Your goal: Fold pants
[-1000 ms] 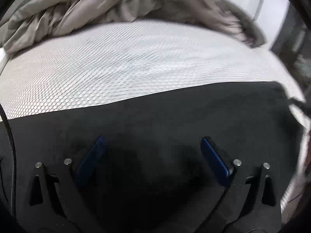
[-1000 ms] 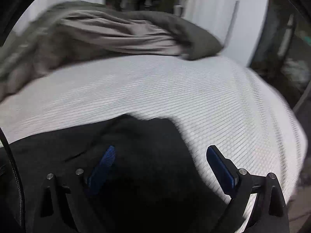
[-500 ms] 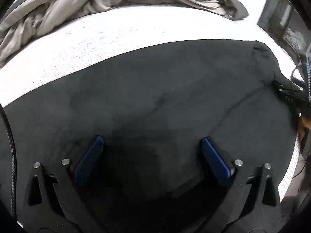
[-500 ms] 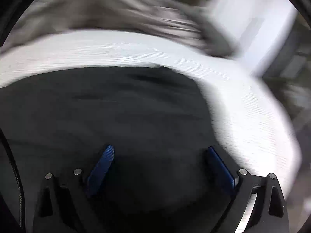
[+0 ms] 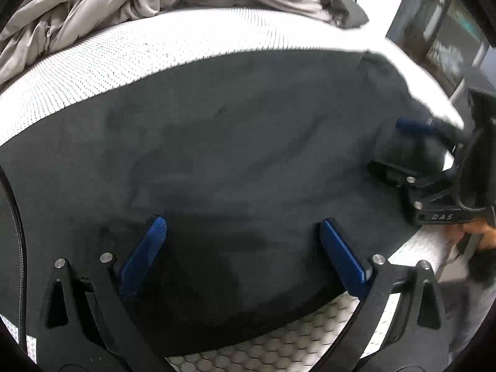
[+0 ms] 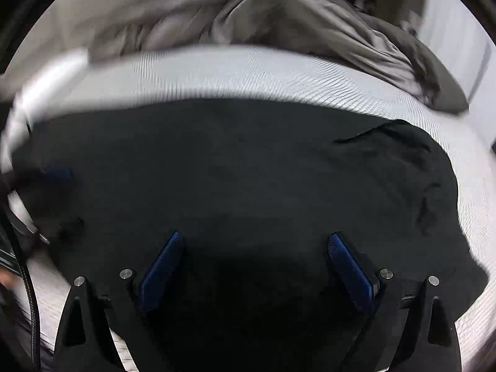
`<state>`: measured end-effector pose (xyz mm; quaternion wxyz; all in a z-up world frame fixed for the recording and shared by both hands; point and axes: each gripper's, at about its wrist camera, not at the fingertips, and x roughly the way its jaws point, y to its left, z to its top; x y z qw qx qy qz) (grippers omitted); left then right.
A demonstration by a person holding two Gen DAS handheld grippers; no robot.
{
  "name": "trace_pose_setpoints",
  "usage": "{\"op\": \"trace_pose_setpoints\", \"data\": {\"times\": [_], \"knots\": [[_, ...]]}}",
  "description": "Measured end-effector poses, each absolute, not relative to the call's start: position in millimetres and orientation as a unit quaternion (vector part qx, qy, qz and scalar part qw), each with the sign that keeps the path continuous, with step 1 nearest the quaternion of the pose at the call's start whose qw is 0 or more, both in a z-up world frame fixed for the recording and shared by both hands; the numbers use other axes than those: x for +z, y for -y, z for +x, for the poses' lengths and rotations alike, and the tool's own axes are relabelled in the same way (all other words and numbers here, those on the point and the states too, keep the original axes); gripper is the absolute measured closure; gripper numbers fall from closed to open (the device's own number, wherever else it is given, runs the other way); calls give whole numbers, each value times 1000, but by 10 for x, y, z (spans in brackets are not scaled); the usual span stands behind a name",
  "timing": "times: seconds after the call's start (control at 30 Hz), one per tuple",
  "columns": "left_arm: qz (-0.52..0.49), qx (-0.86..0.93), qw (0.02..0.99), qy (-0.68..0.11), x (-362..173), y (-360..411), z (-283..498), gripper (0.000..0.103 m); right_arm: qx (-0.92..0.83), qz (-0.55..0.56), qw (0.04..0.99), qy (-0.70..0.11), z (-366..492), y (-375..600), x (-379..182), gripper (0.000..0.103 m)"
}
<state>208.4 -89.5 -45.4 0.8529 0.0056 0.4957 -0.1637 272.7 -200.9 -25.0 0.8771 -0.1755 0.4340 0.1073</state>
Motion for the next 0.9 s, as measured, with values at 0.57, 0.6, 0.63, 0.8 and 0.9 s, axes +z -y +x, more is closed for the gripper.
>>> {"op": "trace_pose_setpoints", "data": {"times": [0.57,0.6,0.63,0.8,0.9], "knots": [[-7,-141,875,-463,-266,542,2077,4,-80,-26,929,-360,2123,3493,275,6],[-17,-141,877,-459,-237,555,2099,4,-60,-6,932,-358,2139,3336,302,5],[-27,-140,874,-464,-233,595,2154,4,-31,9,929,-369,2193,3108,280,5],[-11,-111,865,-490,-388,858,2485,5,74,-104,889,-441,2432,1914,-106,6],[-3,-69,863,-500,-495,722,2615,5,65,-106,877,-465,2673,1955,-253,6]]}}
